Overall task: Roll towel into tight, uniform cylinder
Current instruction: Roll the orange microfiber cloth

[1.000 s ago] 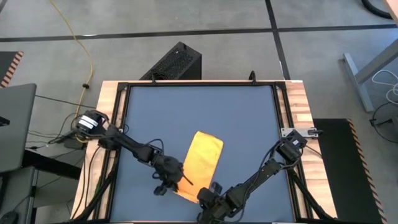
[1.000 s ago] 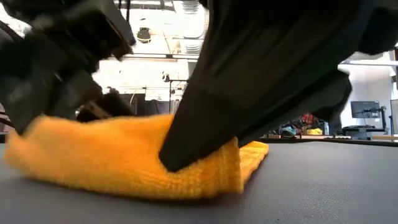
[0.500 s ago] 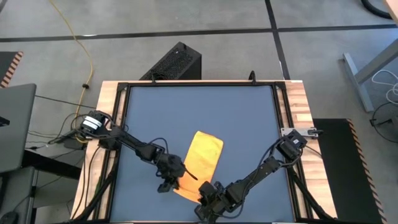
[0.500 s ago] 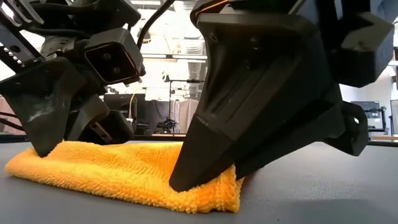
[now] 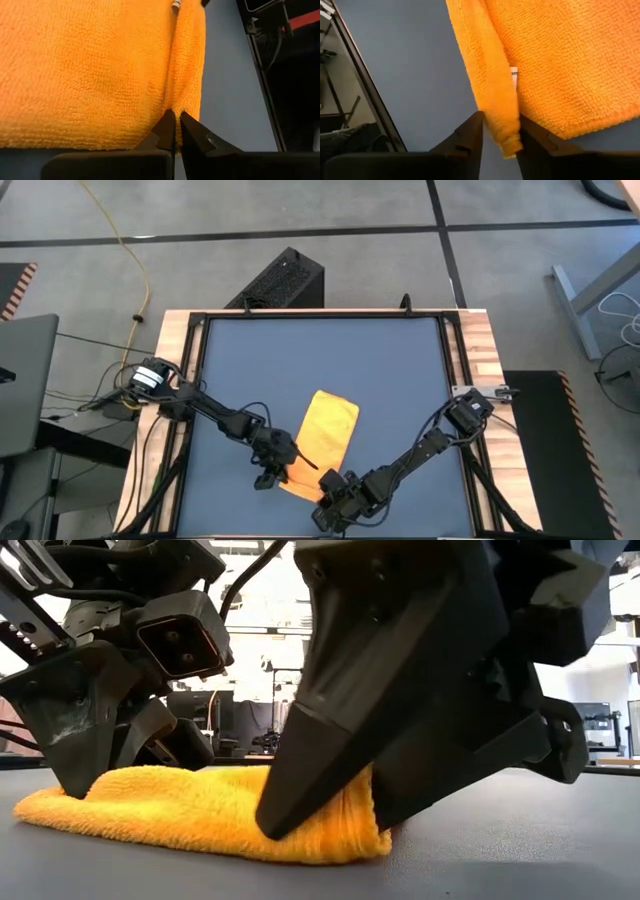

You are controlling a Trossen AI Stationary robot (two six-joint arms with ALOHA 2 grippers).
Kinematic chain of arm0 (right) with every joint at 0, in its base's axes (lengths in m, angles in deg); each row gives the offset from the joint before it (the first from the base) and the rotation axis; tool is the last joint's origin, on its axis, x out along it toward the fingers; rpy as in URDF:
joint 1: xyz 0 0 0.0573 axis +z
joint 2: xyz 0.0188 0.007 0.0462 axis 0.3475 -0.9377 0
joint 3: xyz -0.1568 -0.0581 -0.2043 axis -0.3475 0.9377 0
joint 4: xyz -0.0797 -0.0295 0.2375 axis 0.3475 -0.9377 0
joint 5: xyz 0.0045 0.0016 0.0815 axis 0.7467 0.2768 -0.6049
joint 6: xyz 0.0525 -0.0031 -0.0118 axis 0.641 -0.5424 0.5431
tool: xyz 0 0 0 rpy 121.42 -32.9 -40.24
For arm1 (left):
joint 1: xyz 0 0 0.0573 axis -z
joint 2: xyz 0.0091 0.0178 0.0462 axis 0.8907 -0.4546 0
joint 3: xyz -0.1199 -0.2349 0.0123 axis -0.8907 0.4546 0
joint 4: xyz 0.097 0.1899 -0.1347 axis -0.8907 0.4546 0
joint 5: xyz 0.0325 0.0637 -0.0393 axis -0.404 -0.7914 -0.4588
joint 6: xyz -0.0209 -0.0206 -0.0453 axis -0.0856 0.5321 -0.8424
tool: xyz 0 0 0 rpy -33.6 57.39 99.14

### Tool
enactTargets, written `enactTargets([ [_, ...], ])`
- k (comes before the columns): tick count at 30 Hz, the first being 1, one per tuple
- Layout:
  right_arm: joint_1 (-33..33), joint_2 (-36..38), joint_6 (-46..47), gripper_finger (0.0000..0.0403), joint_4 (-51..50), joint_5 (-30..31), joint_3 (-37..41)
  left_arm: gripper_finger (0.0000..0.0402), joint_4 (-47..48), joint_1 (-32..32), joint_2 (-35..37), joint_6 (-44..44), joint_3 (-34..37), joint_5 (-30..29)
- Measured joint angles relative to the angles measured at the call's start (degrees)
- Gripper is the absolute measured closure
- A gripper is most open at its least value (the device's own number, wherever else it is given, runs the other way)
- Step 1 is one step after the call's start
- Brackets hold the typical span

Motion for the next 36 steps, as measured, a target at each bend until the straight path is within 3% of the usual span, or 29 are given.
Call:
enactTargets([
  [9,-0.1,3.5,-2.9,0.0208,-3.9,0.1,0.3,0.0401,0.2,0.0,0.0,0.3,0.0,0.5],
  [20,2.5,11.4,-4.8,0.0204,-10.1,3.7,0.2,0.0401,0.3,-0.5,0.0,0.8,0.1,1.6],
  [23,3.5,11.7,-12.3,0.0204,-6.3,8.1,0.1,0.0401,0.2,-0.6,0.0,0.8,0.1,1.6],
  [30,5.7,5.8,-45.2,0.0208,6.8,12.6,0.1,0.0401,-0.4,-0.8,-0.1,0.5,0.1,1.5],
  [36,4.5,1.7,-52.4,0.0213,6.1,12.6,0.1,0.0401,-0.4,-1.0,-0.1,0.0,0.1,1.6],
])
